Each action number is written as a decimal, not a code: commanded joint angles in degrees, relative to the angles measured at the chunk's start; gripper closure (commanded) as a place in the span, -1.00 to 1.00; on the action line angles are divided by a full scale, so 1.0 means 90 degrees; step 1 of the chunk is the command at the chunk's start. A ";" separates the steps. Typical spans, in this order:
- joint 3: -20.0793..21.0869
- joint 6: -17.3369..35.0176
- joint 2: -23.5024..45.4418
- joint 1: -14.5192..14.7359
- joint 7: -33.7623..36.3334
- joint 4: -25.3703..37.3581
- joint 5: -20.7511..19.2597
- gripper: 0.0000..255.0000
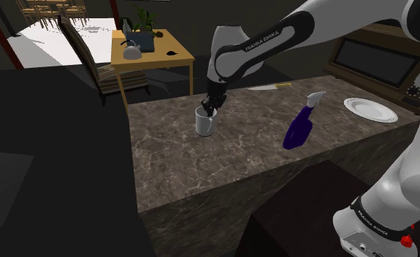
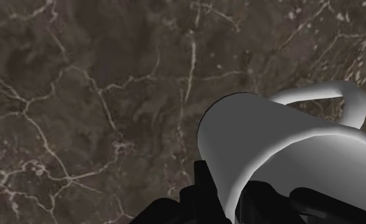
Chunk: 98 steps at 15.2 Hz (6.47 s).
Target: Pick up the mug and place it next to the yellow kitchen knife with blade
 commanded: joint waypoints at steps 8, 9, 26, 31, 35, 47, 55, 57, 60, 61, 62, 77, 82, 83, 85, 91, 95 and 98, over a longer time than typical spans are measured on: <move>0.0022 -0.0644 -0.0336 -0.0022 -0.0014 0.0312 0.0064 1.00; 0.0023 -0.0721 -0.0371 -0.0024 -0.0015 0.0355 0.0071 1.00; 0.0037 -0.2074 -0.0772 -0.0044 -0.0001 0.1314 0.0134 1.00; 0.0039 -0.2488 -0.0817 -0.0045 0.0013 0.1683 0.0137 1.00; -0.0132 -0.2421 -0.1100 -0.0301 -0.0440 0.1315 0.0251 1.00; -0.0948 -0.2128 -0.1651 -0.1228 -0.2284 0.0343 0.0504 1.00; -0.1531 -0.2072 -0.1532 -0.1825 -0.3505 0.0299 0.0589 1.00; -0.1671 -0.2075 -0.1443 -0.1978 -0.3808 0.0362 0.0614 1.00; -0.1874 -0.2094 -0.1265 -0.2209 -0.4260 0.0512 0.0661 1.00; -0.1941 -0.2104 -0.1194 -0.2287 -0.4409 0.0578 0.0679 1.00; -0.2004 -0.2117 -0.1117 -0.2366 -0.4558 0.0651 0.0699 1.00; -0.2700 -0.2694 0.0712 -0.3725 -0.6620 0.2780 0.1203 1.00; -0.2786 -0.3137 0.1646 -0.4300 -0.7156 0.4069 0.1419 1.00; -0.2793 -0.3252 0.1863 -0.4427 -0.7248 0.4386 0.1462 1.00; -0.2795 -0.3520 0.2340 -0.4695 -0.7410 0.5107 0.1546 1.00; -0.2777 -0.3404 0.2708 -0.4858 -0.7549 0.5341 0.1612 1.00; -0.2768 -0.3089 0.2743 -0.4832 -0.7598 0.5054 0.1633 1.00; -0.2758 -0.2866 0.2787 -0.4818 -0.7634 0.4870 0.1653 1.00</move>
